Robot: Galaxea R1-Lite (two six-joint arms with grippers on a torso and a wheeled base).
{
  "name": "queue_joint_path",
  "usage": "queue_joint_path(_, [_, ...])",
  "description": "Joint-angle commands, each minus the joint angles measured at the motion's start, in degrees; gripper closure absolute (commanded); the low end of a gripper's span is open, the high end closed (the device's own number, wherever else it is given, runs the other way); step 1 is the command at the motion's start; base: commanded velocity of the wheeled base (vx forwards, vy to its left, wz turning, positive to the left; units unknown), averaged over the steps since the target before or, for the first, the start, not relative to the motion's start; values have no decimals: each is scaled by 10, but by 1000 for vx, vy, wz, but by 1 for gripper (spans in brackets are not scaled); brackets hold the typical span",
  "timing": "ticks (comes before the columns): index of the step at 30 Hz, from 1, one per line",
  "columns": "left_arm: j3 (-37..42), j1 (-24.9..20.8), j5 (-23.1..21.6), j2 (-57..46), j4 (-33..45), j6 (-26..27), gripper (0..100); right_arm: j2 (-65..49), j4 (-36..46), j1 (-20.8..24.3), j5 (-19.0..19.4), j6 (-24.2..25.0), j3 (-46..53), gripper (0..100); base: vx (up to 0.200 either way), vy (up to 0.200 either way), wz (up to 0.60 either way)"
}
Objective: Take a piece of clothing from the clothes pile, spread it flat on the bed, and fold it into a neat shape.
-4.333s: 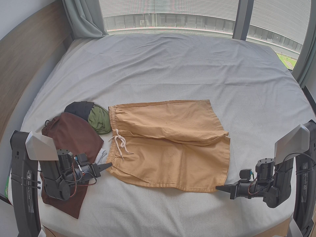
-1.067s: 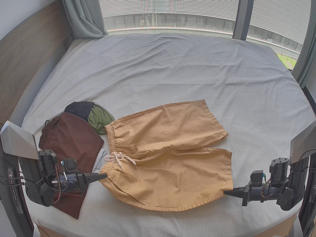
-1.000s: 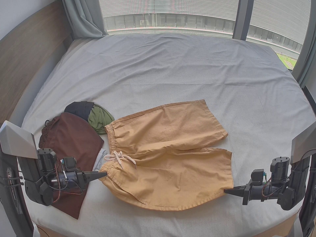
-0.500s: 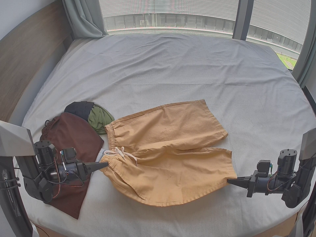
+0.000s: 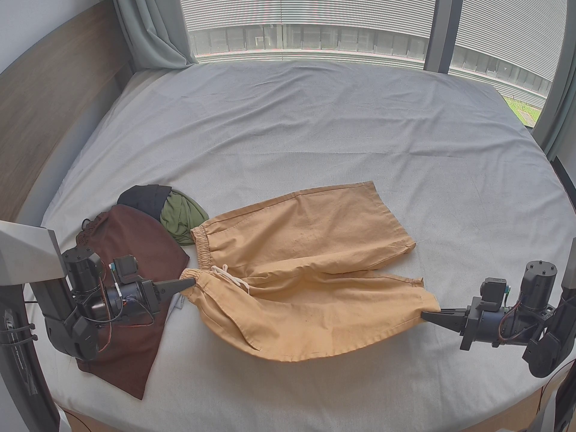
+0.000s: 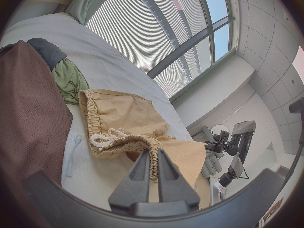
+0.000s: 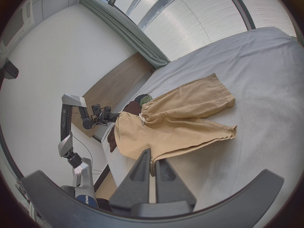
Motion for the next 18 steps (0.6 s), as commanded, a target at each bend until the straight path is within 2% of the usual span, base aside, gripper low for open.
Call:
queue_joint_path(1, [-13, 1, 10, 1, -1, -14, 100, -26, -1, 0, 0, 6, -1, 100, 0, 0, 0])
queue_joint_path(10, [-22, 4, 11, 1, -1, -22, 100, -42, -1, -3, -2, 46, -34, 100, 0, 0, 0])
queue_joint_path(18, [-29, 7, 18, 2, -1, -22, 100, -36, -1, -12, -26, 100, -100, 100, 0, 0, 0])
